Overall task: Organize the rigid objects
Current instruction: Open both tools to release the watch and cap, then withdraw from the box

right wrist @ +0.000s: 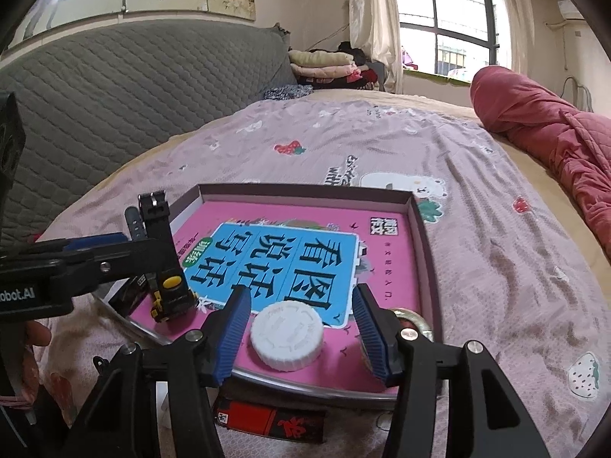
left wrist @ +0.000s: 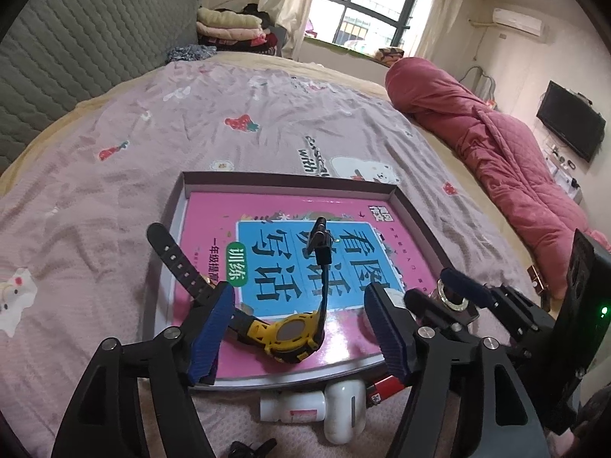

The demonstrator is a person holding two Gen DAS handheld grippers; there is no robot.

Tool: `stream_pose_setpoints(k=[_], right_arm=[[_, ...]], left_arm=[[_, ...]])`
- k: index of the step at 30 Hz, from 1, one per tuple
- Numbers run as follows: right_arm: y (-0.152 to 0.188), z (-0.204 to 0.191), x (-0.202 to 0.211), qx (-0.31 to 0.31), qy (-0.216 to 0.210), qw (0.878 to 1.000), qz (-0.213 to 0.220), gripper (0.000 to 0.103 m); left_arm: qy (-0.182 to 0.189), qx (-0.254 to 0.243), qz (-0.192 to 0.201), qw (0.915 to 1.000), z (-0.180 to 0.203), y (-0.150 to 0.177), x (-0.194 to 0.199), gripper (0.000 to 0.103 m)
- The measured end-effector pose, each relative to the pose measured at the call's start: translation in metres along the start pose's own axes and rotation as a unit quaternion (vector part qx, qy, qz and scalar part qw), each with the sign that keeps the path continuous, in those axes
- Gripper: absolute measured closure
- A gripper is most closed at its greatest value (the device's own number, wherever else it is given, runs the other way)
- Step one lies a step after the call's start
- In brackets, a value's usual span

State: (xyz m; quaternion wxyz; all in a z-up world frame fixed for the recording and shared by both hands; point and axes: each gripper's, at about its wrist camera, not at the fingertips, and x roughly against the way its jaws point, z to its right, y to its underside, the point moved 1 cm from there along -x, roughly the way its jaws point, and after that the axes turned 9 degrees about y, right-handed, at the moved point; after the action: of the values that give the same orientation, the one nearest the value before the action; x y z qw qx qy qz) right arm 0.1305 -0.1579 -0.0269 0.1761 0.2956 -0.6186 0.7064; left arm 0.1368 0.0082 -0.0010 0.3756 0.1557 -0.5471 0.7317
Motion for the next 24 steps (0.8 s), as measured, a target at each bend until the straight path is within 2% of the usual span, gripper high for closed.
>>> stream_pose_setpoints(k=[14,24], right_arm=[[-0.003,0.012,0.025,-0.012,0.021,0.999,0.042,0.047],[0.001,0.011,0.044,-0.01,0.024,0.998,0.052,0.047]], left_arm=[[-0.003,0.006,0.016,0.9998,-0.004,-0.001,0.026,0.029],[-0.008,0.005,0.023,0.9997,-0.006,0.002,0.046,0.028]])
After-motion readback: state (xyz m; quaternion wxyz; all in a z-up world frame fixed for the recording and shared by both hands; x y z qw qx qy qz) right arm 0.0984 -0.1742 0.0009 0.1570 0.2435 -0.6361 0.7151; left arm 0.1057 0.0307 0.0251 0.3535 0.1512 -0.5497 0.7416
